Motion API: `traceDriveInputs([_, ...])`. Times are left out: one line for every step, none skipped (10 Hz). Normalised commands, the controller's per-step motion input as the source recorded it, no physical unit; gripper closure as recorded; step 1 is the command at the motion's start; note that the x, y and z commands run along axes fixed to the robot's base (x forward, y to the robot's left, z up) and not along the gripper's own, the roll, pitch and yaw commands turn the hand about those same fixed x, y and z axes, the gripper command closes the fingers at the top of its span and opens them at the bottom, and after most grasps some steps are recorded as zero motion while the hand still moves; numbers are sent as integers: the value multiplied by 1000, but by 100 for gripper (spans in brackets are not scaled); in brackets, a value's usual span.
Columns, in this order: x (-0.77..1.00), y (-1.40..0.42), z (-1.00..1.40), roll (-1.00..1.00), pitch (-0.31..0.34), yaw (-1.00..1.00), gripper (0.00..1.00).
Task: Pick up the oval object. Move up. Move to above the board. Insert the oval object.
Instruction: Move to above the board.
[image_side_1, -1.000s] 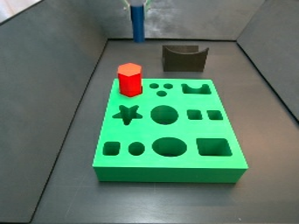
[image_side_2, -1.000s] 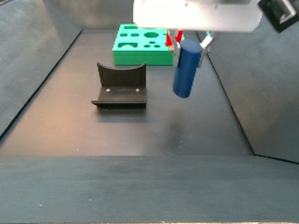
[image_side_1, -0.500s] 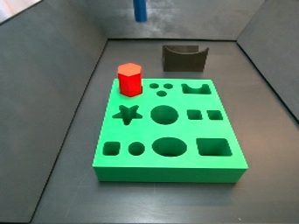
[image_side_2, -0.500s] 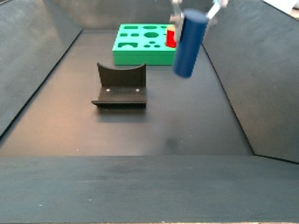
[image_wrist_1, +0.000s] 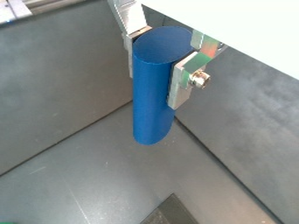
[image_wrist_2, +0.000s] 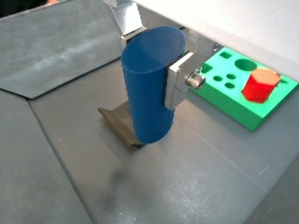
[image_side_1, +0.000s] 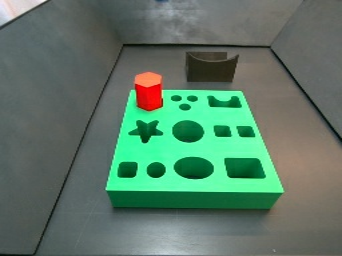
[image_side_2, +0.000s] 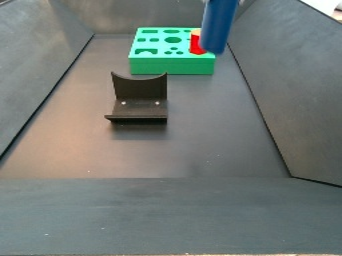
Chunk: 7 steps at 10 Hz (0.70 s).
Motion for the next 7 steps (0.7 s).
traceDriveInputs([10,39,770,29,86,-8,100])
traceDriveInputs([4,28,605,35,85,-5,100])
traceDriveInputs([2,20,442,38,87,1,100])
traceDriveInputs([3,14,276,43,86,7,100])
traceDriveInputs([75,-1000,77,57,599,-583,100])
traceDriveInputs([78,-1000,68,60,585,-573,100])
traceDriveInputs([85,-1000,79,67,458,-349,100])
